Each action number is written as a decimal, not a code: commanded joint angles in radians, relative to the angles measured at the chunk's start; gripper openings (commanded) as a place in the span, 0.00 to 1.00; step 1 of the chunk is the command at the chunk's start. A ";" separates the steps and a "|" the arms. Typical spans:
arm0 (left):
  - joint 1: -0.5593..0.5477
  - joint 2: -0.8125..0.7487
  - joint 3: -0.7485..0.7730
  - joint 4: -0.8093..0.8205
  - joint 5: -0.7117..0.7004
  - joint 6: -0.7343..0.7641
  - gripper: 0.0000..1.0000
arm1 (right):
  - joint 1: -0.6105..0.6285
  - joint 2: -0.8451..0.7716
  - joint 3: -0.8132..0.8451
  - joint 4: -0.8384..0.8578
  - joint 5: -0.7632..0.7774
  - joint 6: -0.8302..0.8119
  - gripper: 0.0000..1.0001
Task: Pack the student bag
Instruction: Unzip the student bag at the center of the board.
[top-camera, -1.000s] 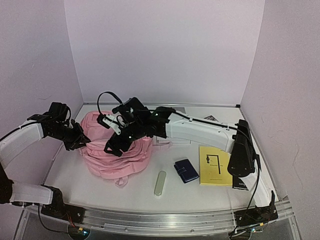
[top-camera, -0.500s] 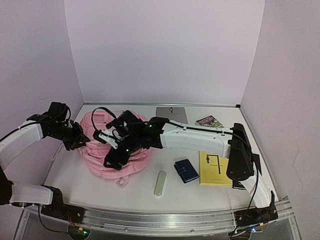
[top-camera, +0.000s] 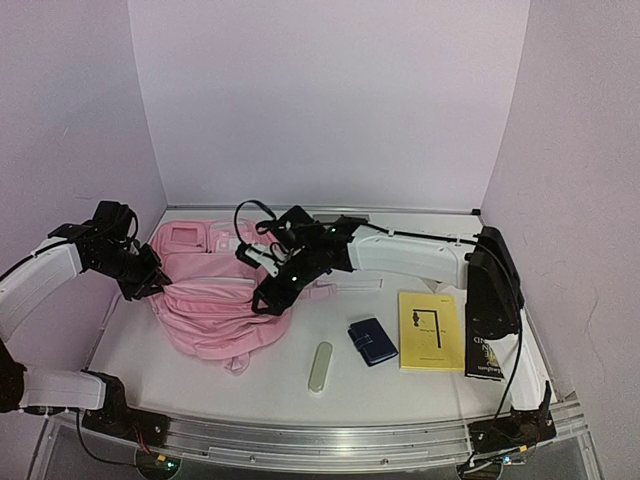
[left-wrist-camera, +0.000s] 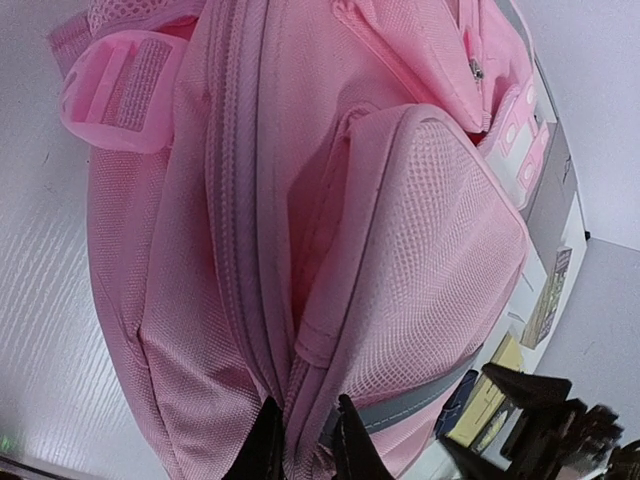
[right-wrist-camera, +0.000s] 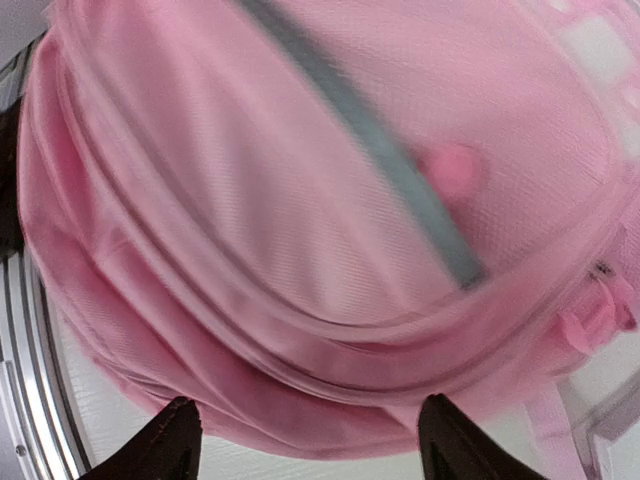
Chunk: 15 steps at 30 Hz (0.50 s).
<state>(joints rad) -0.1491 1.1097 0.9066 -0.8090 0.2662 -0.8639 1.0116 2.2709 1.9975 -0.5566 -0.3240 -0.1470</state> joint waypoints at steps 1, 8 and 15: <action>0.007 -0.009 0.114 0.068 0.062 0.030 0.00 | -0.017 -0.097 -0.089 0.002 0.037 -0.196 0.62; 0.007 0.004 0.126 0.062 0.101 0.042 0.00 | 0.001 -0.098 -0.090 0.011 0.030 -0.335 0.47; 0.007 0.015 0.128 0.070 0.121 0.039 0.00 | 0.048 -0.063 -0.050 0.002 0.003 -0.362 0.49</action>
<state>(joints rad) -0.1433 1.1358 0.9489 -0.8341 0.3062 -0.8431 1.0354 2.2213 1.9000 -0.5544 -0.2988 -0.4584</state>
